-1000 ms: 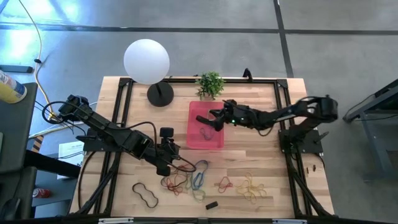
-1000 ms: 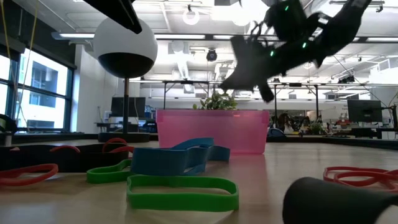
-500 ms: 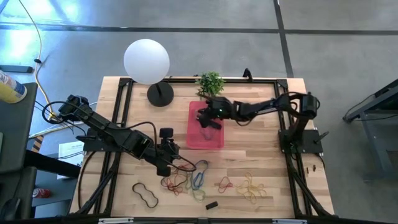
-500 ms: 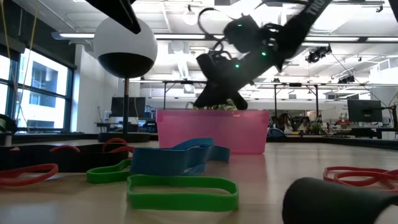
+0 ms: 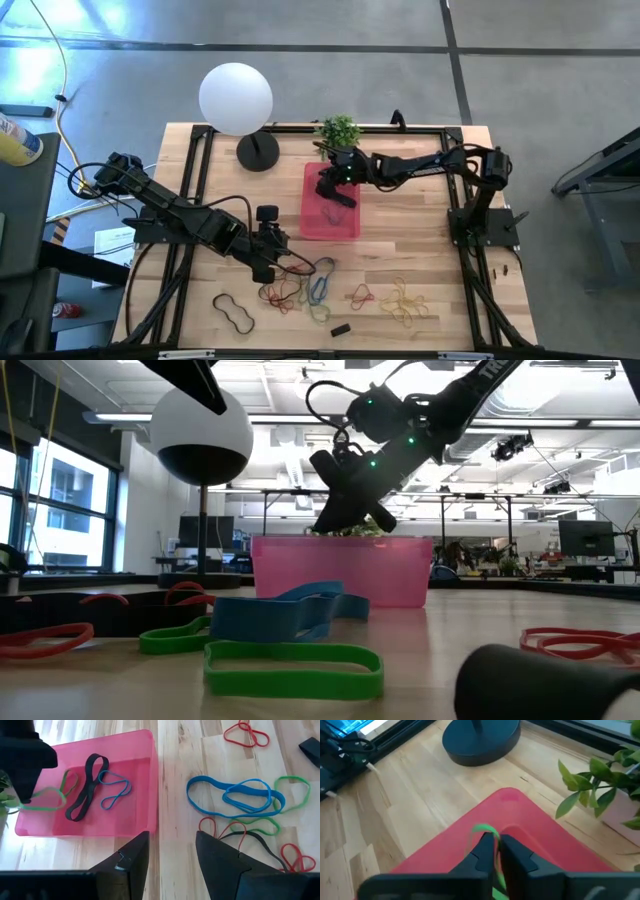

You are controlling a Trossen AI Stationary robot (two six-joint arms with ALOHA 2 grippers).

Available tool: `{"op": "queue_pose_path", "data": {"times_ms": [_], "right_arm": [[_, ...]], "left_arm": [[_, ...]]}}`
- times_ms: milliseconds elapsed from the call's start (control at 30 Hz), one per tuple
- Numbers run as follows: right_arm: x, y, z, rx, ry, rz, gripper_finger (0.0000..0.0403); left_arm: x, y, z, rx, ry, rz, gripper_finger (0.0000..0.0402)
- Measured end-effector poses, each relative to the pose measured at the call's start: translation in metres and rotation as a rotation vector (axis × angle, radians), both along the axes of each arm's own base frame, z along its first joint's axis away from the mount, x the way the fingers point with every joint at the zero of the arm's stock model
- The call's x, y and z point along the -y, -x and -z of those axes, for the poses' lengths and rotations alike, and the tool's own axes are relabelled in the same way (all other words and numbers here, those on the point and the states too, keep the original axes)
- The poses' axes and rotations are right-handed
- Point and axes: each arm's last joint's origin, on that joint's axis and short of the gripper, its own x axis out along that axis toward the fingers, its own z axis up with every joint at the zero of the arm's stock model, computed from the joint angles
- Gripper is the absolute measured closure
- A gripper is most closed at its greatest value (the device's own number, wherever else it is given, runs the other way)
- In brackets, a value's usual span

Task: Pick and place rubber bands into bin
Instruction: Put the green rubber band into the red bin, then put the black rubber band into the red bin

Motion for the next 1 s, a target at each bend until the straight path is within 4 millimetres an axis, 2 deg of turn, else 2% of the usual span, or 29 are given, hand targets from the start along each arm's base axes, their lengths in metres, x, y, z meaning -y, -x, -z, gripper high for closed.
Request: {"op": "queue_pose_path", "data": {"times_ms": [300, 500, 600, 733, 1000], "right_arm": [[-0.003, 0.0, 0.001, 0.01, -0.073, -0.049, 0.0272], [-0.006, 0.001, 0.003, 0.002, -0.138, -0.11, 0.0247], [-0.011, 0.002, -0.003, 0.013, -0.162, -0.196, 0.0245], [-0.031, 0.006, -0.021, 0.016, -0.105, -0.341, 0.025], [-0.089, 0.028, -0.061, -0.037, 0.071, -0.589, 0.0252]], "left_arm": [[0.0, 0.0, 0.0, -0.004, -0.006, 0.007, 0.0252], [0.0, 0.0, 0.0, -0.008, -0.007, 0.01, 0.0252], [0.001, 0.0, 0.001, -0.015, 0.015, 0.025, 0.0252], [0.003, 0.001, 0.001, -0.051, 0.07, 0.101, 0.0252], [0.017, 0.006, 0.003, -0.105, 0.13, 0.268, 0.0252]]}}
